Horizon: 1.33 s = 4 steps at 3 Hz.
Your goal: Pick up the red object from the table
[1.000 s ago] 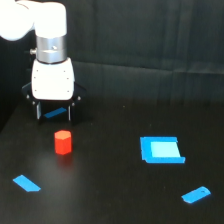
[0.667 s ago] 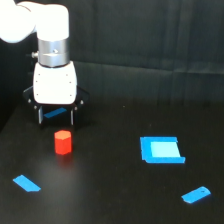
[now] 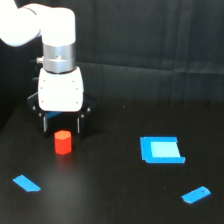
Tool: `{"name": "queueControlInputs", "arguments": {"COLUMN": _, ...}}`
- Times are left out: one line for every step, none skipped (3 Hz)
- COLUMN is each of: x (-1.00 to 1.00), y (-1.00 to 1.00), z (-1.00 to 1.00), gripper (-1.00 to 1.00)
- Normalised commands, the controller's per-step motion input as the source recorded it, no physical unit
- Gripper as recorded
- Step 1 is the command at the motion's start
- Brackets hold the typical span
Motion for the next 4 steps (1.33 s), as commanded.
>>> {"name": "queueControlInputs", "arguments": {"x": 0.19, "y": -0.75, "z": -0.03, "gripper": 1.00}}
{"name": "queueControlInputs", "arguments": {"x": 0.11, "y": -0.30, "z": -0.28, "gripper": 0.71}}
{"name": "queueControlInputs", "arguments": {"x": -0.03, "y": 0.13, "z": -0.37, "gripper": -0.95}}
{"name": "queueControlInputs", "arguments": {"x": 0.00, "y": 0.07, "z": -0.21, "gripper": -1.00}}
